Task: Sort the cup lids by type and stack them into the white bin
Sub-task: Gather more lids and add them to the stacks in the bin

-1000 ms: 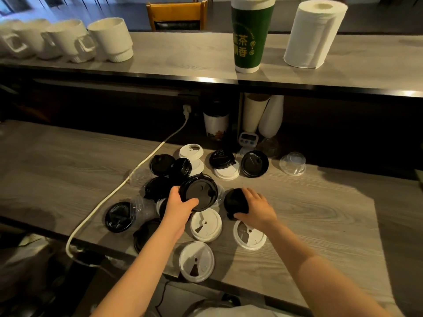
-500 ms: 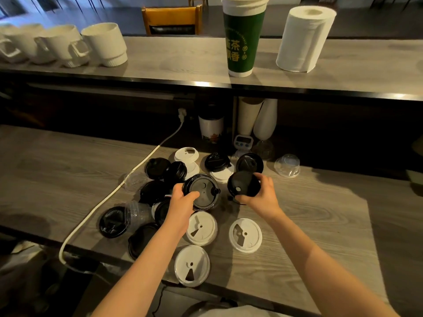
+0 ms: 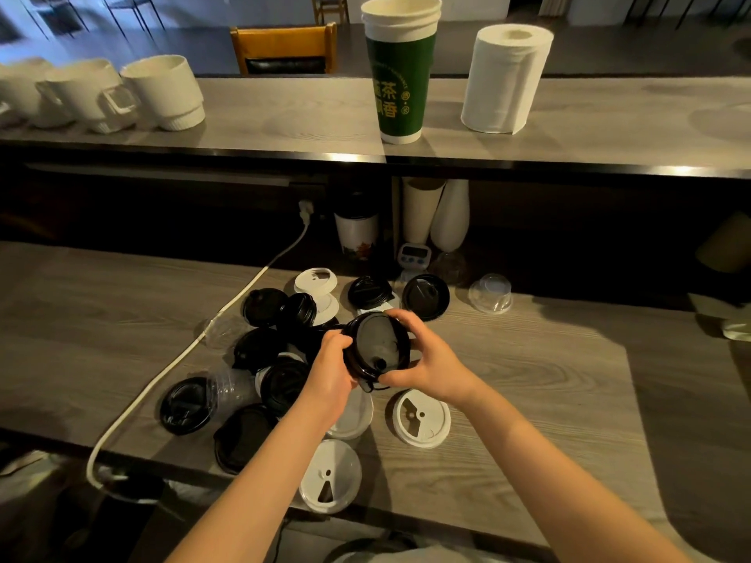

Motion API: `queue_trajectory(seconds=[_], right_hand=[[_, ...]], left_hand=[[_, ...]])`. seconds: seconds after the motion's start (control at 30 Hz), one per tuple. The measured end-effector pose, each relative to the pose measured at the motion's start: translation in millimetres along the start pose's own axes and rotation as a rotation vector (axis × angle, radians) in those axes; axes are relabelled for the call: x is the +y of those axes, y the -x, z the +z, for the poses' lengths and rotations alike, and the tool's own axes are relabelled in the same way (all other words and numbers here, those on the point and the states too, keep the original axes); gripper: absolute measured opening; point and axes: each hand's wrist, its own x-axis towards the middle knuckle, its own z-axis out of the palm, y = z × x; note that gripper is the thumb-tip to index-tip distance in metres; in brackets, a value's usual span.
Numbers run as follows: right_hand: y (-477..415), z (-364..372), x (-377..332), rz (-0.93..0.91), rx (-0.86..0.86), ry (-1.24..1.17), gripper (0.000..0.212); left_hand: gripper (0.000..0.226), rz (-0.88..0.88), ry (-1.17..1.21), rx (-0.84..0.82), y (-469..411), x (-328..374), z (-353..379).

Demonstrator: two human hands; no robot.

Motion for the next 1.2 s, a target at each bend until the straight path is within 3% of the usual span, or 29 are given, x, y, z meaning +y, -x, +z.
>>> queue_trajectory(seconds=[0.13,0.3,0.47,0.6,0.83,0.97,1.1,1.2], right_hand=[[7.6,-2.5,-1.0,-0.024,-0.014,0.045,0.083],[18.3,-6.7,2.3,0.013,-0.096,0.066,0.090],[25.8,-6.6,1.4,0.221,-0.068,-0.260,0.056],[24.4,1.2,6.8,0.218,-0.003,-0.158,0.042],[21.8,6.3,19.5,0.250,-0.030,-0.012,0.044],[28.5,4.4,48.9,0.243,0.060,0.505,0.057],[42.9,5.7,76.5,0.357,-0.193,0.766,0.102],[46.2,10.6,89.6,0.309,-0.178,0.884,0.104]], left_hand=[[0.018,0.048,-0.042,-0.061,8.2,-2.9,-1.9],[0.025,0.036,-0.096,-0.076,13.7,-9.6,-10.7],[0.032,0.019,-0.115,-0.082,18.6,-17.6,-16.1],[0.056,0.003,-0.151,-0.089,19.3,-25.5,-22.0],[0.032,0.037,-0.156,-0.037,17.0,-34.1,-30.5],[0.031,0.073,-0.127,0.111,14.2,-34.7,-44.5],[0.030,0.097,-0.089,0.159,16.4,-33.4,-58.6],[0.030,0.093,-0.083,0.154,20.3,-35.6,-61.7]])
